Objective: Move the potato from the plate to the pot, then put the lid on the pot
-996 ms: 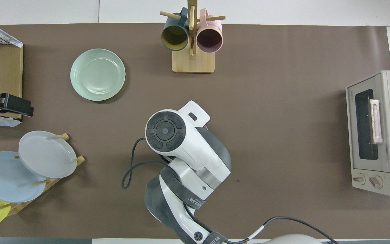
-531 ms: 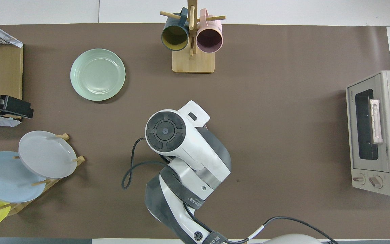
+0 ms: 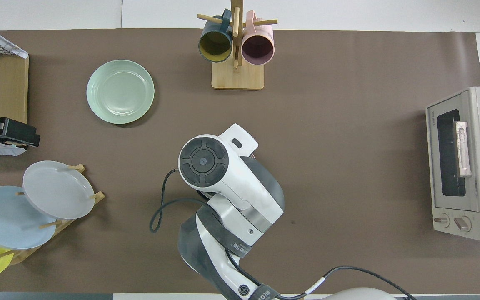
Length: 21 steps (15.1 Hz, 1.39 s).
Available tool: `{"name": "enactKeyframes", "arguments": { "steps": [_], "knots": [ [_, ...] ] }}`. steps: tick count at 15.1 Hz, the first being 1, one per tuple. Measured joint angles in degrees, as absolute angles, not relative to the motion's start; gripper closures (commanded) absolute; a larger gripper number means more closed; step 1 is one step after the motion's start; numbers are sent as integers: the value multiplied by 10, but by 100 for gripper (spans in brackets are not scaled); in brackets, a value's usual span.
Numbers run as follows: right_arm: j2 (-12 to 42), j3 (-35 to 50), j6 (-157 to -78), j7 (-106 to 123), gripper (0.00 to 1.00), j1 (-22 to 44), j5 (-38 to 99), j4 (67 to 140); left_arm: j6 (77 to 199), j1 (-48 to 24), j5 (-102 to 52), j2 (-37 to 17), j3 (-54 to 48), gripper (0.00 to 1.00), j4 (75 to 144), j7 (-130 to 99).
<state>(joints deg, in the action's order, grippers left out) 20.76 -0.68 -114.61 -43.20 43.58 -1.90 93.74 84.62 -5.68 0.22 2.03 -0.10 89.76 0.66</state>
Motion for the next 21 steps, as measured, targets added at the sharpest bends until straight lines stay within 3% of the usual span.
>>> {"name": "enactKeyframes", "arguments": {
  "steps": [9,10,12,13,14,21],
  "knots": [
    [208,-8,-1144,-450,100,439,-21,938,846,-57,2,21,-1,0,898,3],
    [208,-8,-1144,-450,93,439,-21,938,846,-57,2,21,-1,0,898,3],
    [208,-8,-1144,-450,43,439,-21,938,846,-57,2,22,-1,0,898,3],
    [209,-9,-1143,-450,9,439,-21,938,846,-56,2,22,-1,0,898,3],
    [209,-9,-1141,-450,0,438,-21,937,846,-56,2,22,-1,0,898,2],
    [191,-20,-1101,-425,0,396,-27,904,846,-50,2,22,-7,0,898,2]
  ]
}}
